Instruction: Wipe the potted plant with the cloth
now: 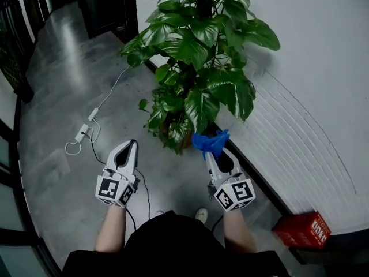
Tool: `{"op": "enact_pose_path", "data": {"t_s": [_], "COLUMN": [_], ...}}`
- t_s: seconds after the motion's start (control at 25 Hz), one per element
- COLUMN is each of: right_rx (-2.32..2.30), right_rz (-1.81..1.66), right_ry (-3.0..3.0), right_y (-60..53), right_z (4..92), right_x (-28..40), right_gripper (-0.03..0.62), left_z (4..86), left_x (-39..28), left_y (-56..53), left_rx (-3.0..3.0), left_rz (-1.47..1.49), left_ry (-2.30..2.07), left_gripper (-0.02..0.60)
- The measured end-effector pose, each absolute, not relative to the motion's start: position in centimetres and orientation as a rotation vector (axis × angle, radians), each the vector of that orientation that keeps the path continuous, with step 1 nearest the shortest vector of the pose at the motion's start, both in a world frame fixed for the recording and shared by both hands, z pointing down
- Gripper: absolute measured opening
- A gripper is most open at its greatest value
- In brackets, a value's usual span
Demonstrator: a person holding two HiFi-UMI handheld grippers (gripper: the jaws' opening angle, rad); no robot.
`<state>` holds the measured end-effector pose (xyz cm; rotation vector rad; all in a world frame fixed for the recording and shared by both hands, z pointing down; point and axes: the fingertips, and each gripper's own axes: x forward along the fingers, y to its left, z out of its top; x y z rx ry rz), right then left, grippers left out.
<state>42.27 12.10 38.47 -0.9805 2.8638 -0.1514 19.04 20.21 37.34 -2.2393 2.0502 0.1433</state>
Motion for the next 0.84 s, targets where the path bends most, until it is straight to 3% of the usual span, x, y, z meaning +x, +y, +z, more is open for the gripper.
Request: {"op": "enact_pose_path", "data": {"t_s": [0.48,0.84], "right_rx": [-0.951,-0.926], "right_rz": [-0.128,-0.126], "right_ry": [2.914,2.934], "right_y": [11.3,9.4], "right_z": [38.8,38.9], "right_x": [43.4,45.1], "right_gripper": [0.101,0.101], "left_z": [38.5,38.4], "left_x": [18.1,21.2], "left_y": [20.8,19.0], "left_rx": [-2.16,-2.215], "left_rz": [0.143,0.159], "left_ry": [2.152,2.107], "left_gripper": [0.005,0.005]}}
